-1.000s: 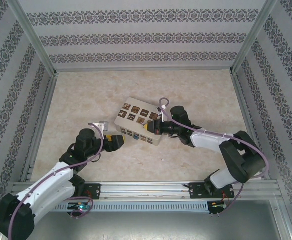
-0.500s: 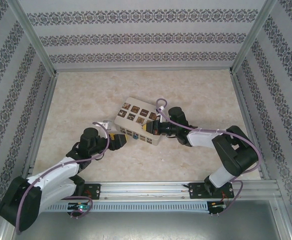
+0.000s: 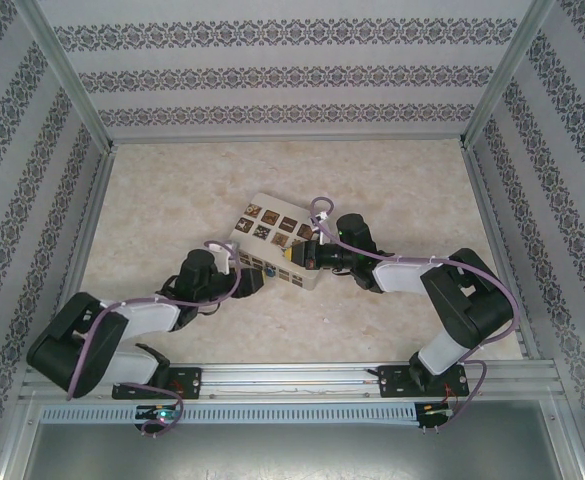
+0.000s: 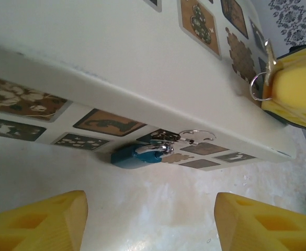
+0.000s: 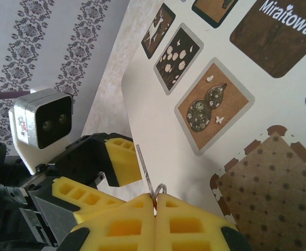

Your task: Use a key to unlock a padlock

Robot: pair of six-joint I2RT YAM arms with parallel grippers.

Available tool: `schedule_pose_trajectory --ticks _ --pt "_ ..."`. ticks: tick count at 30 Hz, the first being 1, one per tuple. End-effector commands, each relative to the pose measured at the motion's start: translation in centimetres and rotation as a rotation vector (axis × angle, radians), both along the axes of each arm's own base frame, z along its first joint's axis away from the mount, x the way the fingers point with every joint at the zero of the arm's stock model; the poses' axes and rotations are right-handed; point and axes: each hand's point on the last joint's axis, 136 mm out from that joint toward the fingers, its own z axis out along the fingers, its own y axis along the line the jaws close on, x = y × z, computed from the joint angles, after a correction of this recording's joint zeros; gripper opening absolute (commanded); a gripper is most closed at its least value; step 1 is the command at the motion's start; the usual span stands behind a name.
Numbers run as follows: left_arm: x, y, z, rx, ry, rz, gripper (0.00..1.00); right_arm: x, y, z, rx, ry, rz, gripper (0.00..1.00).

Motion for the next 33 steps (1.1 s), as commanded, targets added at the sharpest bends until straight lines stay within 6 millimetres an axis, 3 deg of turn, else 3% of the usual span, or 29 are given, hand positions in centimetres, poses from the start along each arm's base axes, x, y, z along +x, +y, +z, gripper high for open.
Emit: schedule_pose_trajectory --ticks 1,18,33 --pt "1.5 -1.5 1.9 -0.027 -0.104 -0.025 0.65 -0.5 -1.3 -3.8 -0.104 0.091 -0.028 0.0" --pt "3.0 -3.9 -0.6 -0.087 -0.052 -0.03 0.54 -0.6 -1.6 -3.5 -0.112 0.081 -0.03 0.0" --pt "2.6 -5.8 -0.8 -0.063 -0.035 -0.062 0.49 -0.8 -2.0 -3.6 -0.113 0.083 -0.032 0.0"
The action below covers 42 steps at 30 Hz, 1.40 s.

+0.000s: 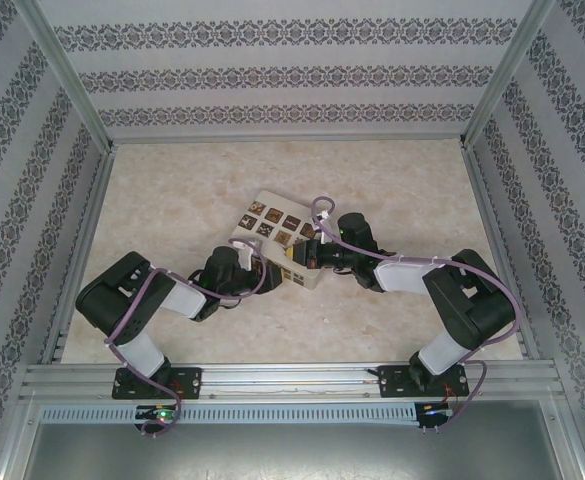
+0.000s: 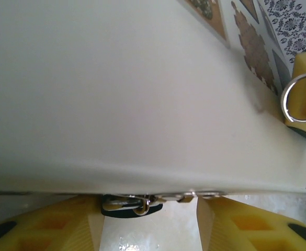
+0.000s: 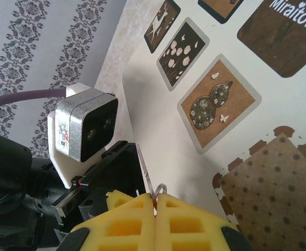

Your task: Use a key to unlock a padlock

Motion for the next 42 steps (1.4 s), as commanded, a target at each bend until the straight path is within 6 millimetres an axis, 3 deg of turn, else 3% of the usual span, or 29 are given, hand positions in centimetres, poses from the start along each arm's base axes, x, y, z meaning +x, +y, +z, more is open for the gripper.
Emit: schedule_pose_trajectory --ticks 1,12,18,23,29,36,42 --pt "0.7 -1.0 1.2 -0.025 -0.032 -0.002 0.49 -1.2 -1.5 -3.6 -0.095 0.099 -0.024 0.0" --pt "1.8 -0.7 0.5 -0.032 0.023 0.082 0.42 -1.2 -1.6 -3.5 -0.095 0.1 -0.024 0.0" --pt "2.3 -0.9 0.2 -0.034 0.06 0.1 0.31 -1.3 -1.6 -3.3 -0.091 0.097 -0.021 0.0" --pt "2.7 -1.1 1.0 -0.052 0.049 0.104 0.26 -1.2 -1.5 -1.7 -0.067 0.057 -0.022 0.0" --pt "2.6 -1.5 2.3 -0.077 0.048 0.103 0.26 -1.0 -2.0 1.9 -0.023 -0.043 -0.039 0.0" --pt "2.1 -2.3 4.2 -0.123 0.089 0.091 0.25 -3.4 -3.7 3.9 -0.03 -0.163 -0.038 0.0" --pt "1.7 -2.7 5.3 -0.182 0.149 0.099 0.25 -6.7 -4.9 2.3 -0.141 -0.304 -0.046 0.0"
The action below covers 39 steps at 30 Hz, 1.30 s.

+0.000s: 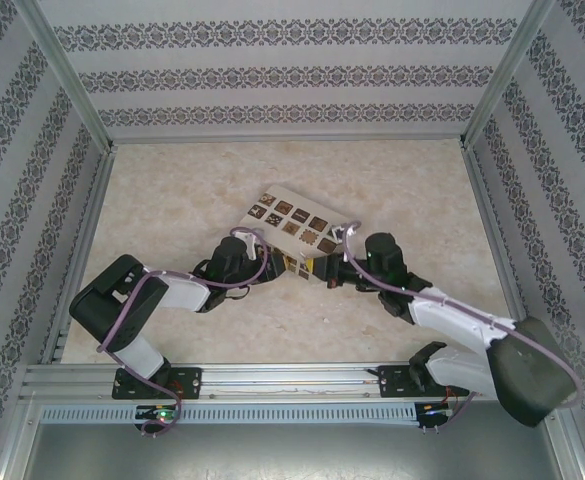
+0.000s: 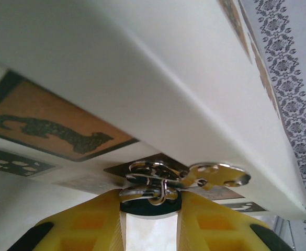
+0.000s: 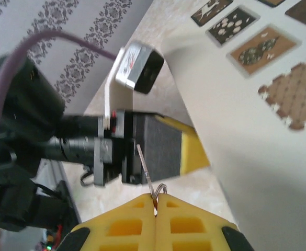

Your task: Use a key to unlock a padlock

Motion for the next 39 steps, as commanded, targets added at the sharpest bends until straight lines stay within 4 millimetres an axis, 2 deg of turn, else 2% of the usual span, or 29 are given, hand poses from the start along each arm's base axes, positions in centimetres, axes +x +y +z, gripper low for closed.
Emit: schedule_pose_trajectory --ticks 1,6,11,18,39 --pt "0.2 -1.5 3.2 -0.099 -0.005 -0.01 0.25 -1.5 -1.0 -2.5 -0.116 -0.089 -0.022 0.0" --pt "0.0 -1.8 3.9 -0.144 0.026 -0.005 0.25 -3.2 -1.1 -4.8 -0.2 -0.17 -0.025 0.0" --pt "0.1 -2.0 4.4 -0.159 0.031 -0.007 0.25 -3.4 -0.5 -6.1 -0.263 -0.218 -0.026 0.0" --pt "-0.1 -2.4 4.6 -0.154 0.035 -0.018 0.25 -2.4 0.6 -6.6 -0.312 -0.28 -0.055 0.0" --pt "-0.3 -2.6 4.8 -0.144 0.044 -0.038 0.24 0.8 1.6 -6.8 -0.392 -0.357 -0.131 0.0"
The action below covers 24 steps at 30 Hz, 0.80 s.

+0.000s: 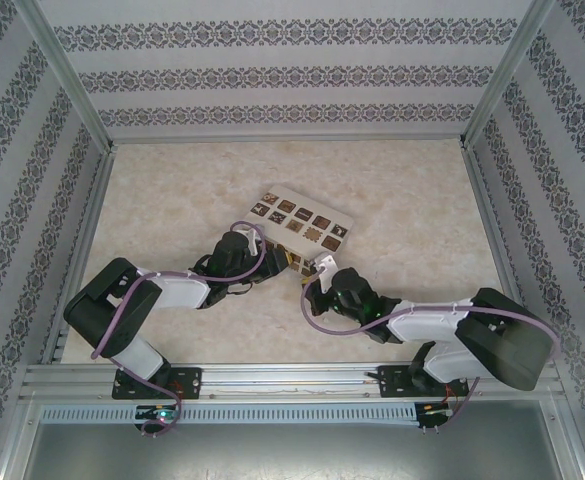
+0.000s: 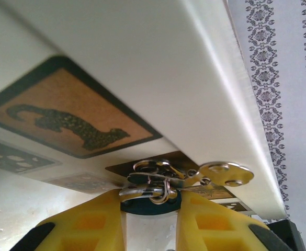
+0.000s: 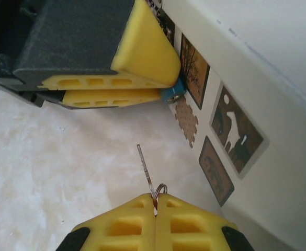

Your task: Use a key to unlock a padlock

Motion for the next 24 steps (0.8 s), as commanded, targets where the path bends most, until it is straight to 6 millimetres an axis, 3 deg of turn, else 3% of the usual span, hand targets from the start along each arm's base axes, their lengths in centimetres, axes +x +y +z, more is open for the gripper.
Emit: schedule_pose_trajectory --ticks 1,16,17,24 --pt "-0.1 -1.6 3.4 -0.066 -0.071 -0.053 0.24 1.2 0.5 1.3 0.007 -0.058 -0.028 0.0" --pt "-0.3 -1.5 3.0 -0.069 -0.055 -0.047 0.24 2.3 0.0 0.3 -0.011 -0.065 -0.083 0.0" --pt "-0.4 -1.6 3.1 -0.07 -0.057 -0.047 0.24 2.9 0.6 1.4 0.01 -0.084 -0.087 0.0" --pt "-0.4 -1.7 3.2 -0.07 -0.058 -0.048 0.24 3.7 0.1 1.6 0.026 -0.096 -0.118 0.0"
